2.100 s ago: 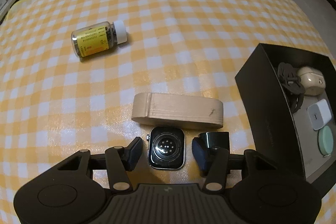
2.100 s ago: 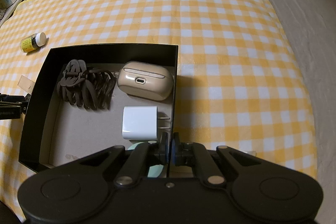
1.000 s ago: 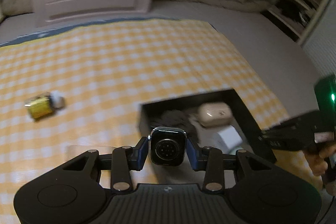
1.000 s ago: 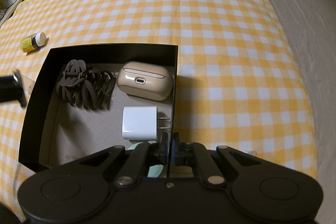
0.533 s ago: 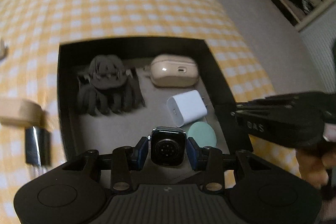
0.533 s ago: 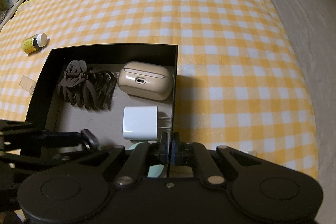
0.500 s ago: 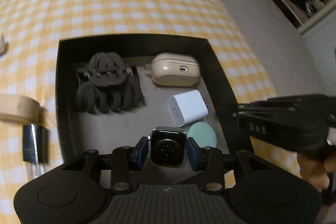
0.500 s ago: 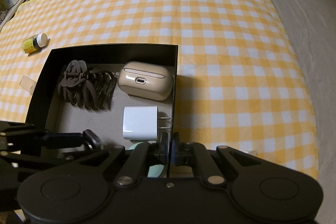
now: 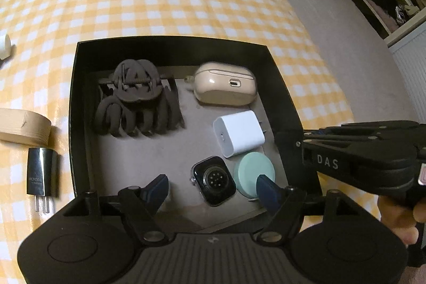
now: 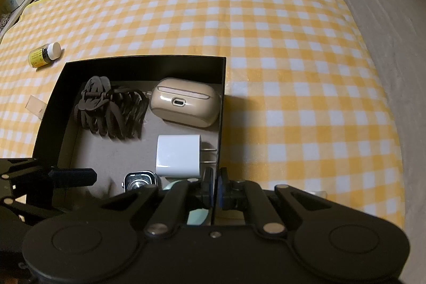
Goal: Organize rigid objects
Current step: 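Carry the smartwatch into the black box and open the left gripper, then move the left gripper to the black plug charger and close on it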
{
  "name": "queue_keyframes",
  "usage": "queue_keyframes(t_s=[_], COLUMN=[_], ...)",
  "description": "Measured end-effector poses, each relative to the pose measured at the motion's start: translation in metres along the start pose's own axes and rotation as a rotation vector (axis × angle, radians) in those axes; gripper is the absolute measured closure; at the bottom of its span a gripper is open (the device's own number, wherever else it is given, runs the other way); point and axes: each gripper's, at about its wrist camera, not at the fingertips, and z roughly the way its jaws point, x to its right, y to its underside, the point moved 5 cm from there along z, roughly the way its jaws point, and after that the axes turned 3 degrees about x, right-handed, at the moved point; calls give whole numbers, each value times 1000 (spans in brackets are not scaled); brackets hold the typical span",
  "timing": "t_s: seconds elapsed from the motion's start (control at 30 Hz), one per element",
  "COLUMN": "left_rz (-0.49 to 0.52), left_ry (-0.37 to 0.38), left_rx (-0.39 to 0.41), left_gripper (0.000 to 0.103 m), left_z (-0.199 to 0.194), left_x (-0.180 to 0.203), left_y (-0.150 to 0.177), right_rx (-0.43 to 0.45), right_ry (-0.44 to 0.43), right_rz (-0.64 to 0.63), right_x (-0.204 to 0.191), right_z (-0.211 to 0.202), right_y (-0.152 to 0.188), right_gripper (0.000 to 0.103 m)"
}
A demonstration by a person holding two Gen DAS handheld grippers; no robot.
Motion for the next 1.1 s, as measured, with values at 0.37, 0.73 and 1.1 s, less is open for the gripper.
queue_keyframes(t_s=[0.37,0.73,1.1], left_rz=[51,124,153], left_ry=[-14,-65,-104], left_rx=[16,111,237], left_gripper=[30,16,0], left_z=[-13,-48,-97], left_x=[2,-1,-20], left_y=[4,2,1], right_rx=[-1,0,0], right_ry=[0,3,3], right_rz=[-2,-4,-5], right_x=[0,0,0], right_z=[0,0,0], right_y=[0,0,0], right_gripper=[99,99,99])
